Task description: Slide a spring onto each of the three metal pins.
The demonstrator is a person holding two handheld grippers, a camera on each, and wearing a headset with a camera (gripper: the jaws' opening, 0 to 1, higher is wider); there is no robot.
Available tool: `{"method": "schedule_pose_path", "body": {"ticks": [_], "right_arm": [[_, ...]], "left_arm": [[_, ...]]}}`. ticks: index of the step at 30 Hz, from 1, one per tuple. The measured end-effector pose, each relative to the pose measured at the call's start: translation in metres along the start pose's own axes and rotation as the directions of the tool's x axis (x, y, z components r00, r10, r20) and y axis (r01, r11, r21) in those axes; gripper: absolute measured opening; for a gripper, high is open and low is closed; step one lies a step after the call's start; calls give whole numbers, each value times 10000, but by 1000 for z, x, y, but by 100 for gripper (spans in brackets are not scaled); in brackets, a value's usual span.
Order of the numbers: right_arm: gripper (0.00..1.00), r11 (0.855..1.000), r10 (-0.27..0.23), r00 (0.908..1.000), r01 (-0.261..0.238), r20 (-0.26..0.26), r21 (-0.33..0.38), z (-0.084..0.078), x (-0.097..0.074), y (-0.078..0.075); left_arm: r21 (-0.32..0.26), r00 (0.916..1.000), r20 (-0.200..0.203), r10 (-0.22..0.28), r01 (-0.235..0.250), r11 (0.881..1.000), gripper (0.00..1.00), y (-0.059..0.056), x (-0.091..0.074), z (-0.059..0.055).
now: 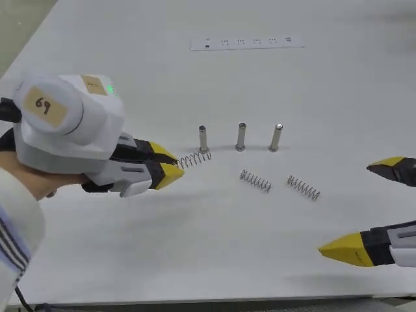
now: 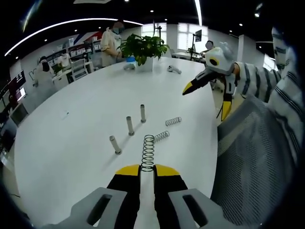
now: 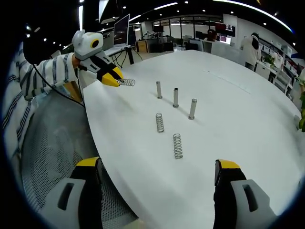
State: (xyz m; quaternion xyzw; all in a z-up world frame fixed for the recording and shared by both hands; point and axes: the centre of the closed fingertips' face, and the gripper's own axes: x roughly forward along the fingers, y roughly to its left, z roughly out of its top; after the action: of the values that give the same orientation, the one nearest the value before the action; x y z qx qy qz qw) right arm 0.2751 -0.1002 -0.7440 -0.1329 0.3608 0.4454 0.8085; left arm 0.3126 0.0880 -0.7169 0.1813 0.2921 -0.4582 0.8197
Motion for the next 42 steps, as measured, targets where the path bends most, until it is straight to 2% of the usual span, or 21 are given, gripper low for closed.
{"method": "schedule_pose_path", "body": {"ticks": [3, 11, 13, 19, 26, 31, 36, 39, 42], "right_arm": [[98, 9999, 93, 9999, -93, 41, -118, 3, 2, 1], [96, 9959, 661, 9977, -648, 181, -628, 14, 9, 9], [96, 9945, 757, 9969, -740, 203, -745, 17, 10, 10], [95, 9911, 1152, 9908, -1099, 710, -749, 32, 13, 15], [93, 9850, 1490, 9849, -1400, 879, -1006, 40, 17, 20], [93, 9786, 1855, 9750, -1721, 1221, -1129, 51, 19, 26], [92, 9712, 2100, 9694, -1919, 1274, -1410, 58, 22, 28], [89, 9629, 2382, 9610, -2147, 1407, -1634, 65, 24, 30], [89, 9573, 2539, 9567, -2276, 1421, -1781, 69, 26, 30]], "left_arm": [[-89, 9993, 237, -279, 281, 9996, 2, -4, -2, 7], [220, 9980, 131, -621, 618, 9978, 2, -11, -3, 12], [110, 9963, 261, -815, 812, 9966, 2, -13, -3, 14], [115, 9954, 272, -916, 913, 9958, 2, -14, -3, 17], [221, 9941, 286, -1051, 1044, 9943, 2, -16, -2, 20], [229, 9928, 236, -1176, 1171, 9929, 2, -17, 1, 19], [243, 9909, 247, -1319, 1313, 9910, 2, -18, 2, 20], [281, 9904, 242, -1358, 1351, 9904, 2, -18, 3, 21], [404, 9901, 300, -1368, 1356, 9899, 2, -18, 4, 22]]}}
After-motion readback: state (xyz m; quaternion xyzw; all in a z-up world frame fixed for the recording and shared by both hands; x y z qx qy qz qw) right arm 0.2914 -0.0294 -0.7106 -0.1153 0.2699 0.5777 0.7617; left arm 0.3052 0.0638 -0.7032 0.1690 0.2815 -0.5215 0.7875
